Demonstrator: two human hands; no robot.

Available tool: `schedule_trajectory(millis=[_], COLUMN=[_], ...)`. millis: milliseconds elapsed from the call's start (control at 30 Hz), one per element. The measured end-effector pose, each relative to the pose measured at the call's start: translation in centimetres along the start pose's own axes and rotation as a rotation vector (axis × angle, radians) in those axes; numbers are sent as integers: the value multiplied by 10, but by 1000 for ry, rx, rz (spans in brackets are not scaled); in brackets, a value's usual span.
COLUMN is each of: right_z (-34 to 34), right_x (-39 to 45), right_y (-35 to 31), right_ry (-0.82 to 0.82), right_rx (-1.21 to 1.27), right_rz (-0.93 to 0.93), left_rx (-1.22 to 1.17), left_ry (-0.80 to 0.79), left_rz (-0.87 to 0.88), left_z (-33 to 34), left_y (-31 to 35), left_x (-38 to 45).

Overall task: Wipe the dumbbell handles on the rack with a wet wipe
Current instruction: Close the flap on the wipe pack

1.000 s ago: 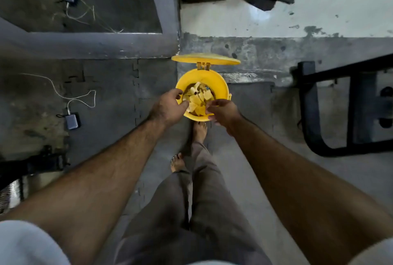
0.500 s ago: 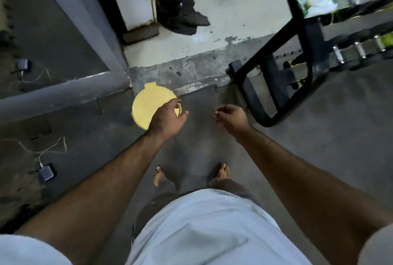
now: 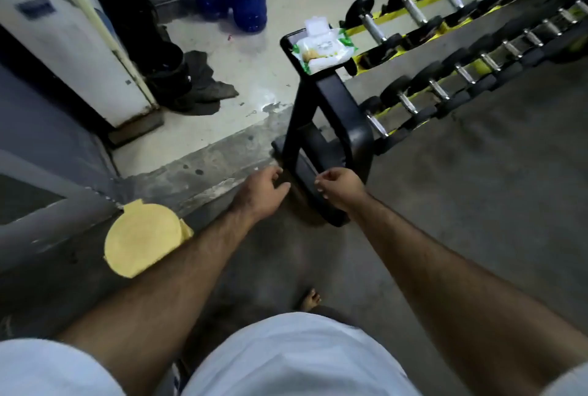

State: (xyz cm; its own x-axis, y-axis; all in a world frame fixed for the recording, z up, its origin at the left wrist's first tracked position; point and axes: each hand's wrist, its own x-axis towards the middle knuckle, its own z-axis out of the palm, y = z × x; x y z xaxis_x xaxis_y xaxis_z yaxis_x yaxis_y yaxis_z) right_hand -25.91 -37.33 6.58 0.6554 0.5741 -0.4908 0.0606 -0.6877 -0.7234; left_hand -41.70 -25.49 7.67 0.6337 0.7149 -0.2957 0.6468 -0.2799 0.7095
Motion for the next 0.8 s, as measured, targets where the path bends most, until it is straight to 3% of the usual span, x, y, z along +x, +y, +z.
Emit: schedule_trajectory(millis=[233,667,800], right_z=[-84,-130,-136], right_x=[96,314,385], right_y=[-20,-118,-147], right_ry=[24,-55,-80], right_rx=[4,-71,-75], right_rz=[12,66,29], left_rx=[-63,-72,-127], left_ry=[-23,-8,137], left_rz=[27,-81,-151], left_z=[34,18,9], left_y=[79,125,140], left_x=[90,334,397])
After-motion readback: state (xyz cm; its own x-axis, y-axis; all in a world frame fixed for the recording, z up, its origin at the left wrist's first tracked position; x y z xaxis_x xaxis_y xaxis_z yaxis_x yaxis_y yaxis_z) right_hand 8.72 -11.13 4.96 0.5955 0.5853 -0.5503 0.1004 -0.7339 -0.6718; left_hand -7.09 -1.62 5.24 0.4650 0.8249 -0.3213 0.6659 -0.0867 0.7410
